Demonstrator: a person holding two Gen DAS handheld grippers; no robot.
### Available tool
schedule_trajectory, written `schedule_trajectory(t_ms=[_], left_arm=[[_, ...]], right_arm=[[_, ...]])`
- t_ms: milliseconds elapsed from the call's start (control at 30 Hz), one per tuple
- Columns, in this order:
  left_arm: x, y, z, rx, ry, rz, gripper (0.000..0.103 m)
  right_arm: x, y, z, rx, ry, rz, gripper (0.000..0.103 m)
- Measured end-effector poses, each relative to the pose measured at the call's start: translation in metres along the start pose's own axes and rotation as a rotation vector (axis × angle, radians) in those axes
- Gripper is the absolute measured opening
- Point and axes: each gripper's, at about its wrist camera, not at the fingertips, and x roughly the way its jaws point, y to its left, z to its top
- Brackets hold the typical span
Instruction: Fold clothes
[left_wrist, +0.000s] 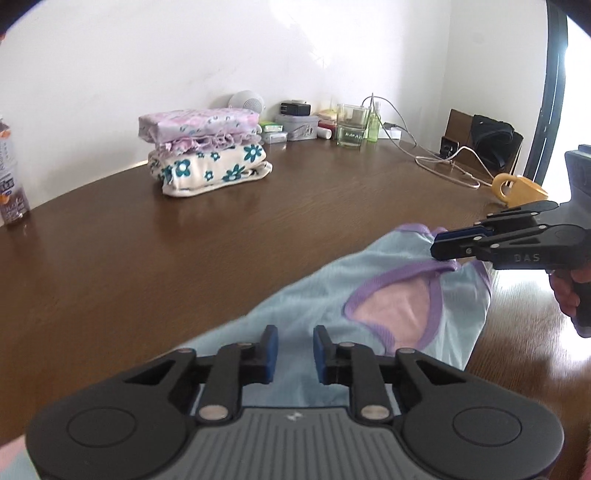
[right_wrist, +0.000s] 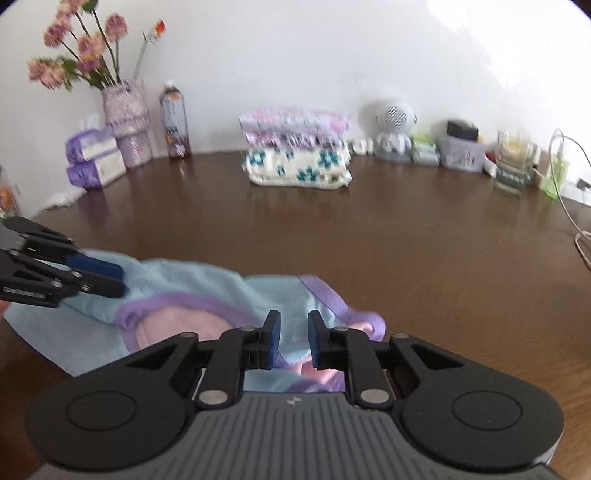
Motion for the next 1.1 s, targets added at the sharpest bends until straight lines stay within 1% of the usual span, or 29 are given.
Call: schedule_trajectory(t_ms=[100, 167, 267, 400, 433, 467, 500, 533, 567, 600, 633, 767, 867, 900, 933, 967, 1000, 1033, 1100], left_arm=[[0.002, 0.000, -0.006, 0.006, -0.008, 0.015, 0.019], [-0.001, -0.003, -0.007, 0.010, -0.018, 0.018, 0.019], [-0.008, -0.007, -0.007, 0.007, -0.057, -0.021, 0.019], [-0.011, -0.021, -0.005, 0.030, -0.086, -0.084, 0.020], [-0.010, -0.026, -0.004, 0.041, -0.087, -0.098, 0.020], [-0.010, -0.030, -0.004, 0.051, -0.088, -0.112, 0.024], [-0.008, -0.035, -0.003, 0.066, -0.085, -0.112, 0.026], [-0.005, -0.041, -0.003, 0.090, -0.076, -0.090, 0.026], [-0.002, -0.046, -0.004, 0.120, -0.066, -0.060, 0.024], [0.002, -0.051, -0.004, 0.150, -0.055, -0.029, 0.008], [0.003, -0.055, -0.005, 0.169, -0.053, -0.014, 0.004], [-0.001, -0.063, -0.011, 0.203, -0.056, -0.018, 0.005], [-0.006, -0.064, -0.014, 0.197, -0.050, -0.021, 0.015], [-0.011, -0.062, -0.015, 0.185, -0.061, -0.029, 0.025], [-0.017, -0.059, -0.016, 0.165, -0.077, -0.038, 0.032], [-0.024, -0.055, -0.017, 0.140, -0.094, -0.044, 0.042], [-0.031, -0.050, -0.018, 0.113, -0.111, -0.043, 0.043], [-0.038, -0.044, -0.018, 0.083, -0.127, -0.036, 0.043], [-0.050, -0.029, -0.021, 0.021, -0.152, 0.010, 0.042]], right_arm=[[0.006, 0.005, -0.006, -0.016, 0.019, -0.032, 0.015], [0.002, 0.007, -0.006, -0.012, 0.005, -0.045, 0.015], [-0.010, 0.008, -0.003, 0.009, -0.043, -0.047, 0.015], [-0.015, 0.013, -0.002, 0.022, -0.059, -0.047, 0.015], [-0.017, 0.015, -0.002, 0.025, -0.062, -0.046, 0.015], [-0.017, 0.016, -0.002, 0.028, -0.064, -0.046, 0.015], [-0.017, 0.017, -0.003, 0.030, -0.063, -0.046, 0.017], [-0.016, 0.019, -0.005, 0.031, -0.061, -0.048, 0.017], [-0.015, 0.019, -0.006, 0.030, -0.057, -0.053, 0.018], [-0.014, 0.020, -0.007, 0.029, -0.053, -0.060, 0.018], [-0.013, 0.019, -0.008, 0.027, -0.048, -0.071, 0.018], [-0.008, 0.016, -0.012, 0.032, -0.026, -0.103, 0.018], [-0.007, 0.013, -0.013, 0.052, -0.024, -0.101, 0.018], [-0.009, 0.014, -0.012, 0.059, -0.036, -0.093, 0.018], [-0.012, 0.015, -0.011, 0.066, -0.049, -0.084, 0.018], [-0.014, 0.016, -0.010, 0.070, -0.062, -0.074, 0.023], [-0.017, 0.018, -0.009, 0.072, -0.075, -0.061, 0.026], [-0.019, 0.021, -0.007, 0.071, -0.086, -0.048, 0.026], [-0.020, 0.028, -0.002, 0.066, -0.096, -0.014, 0.026]])
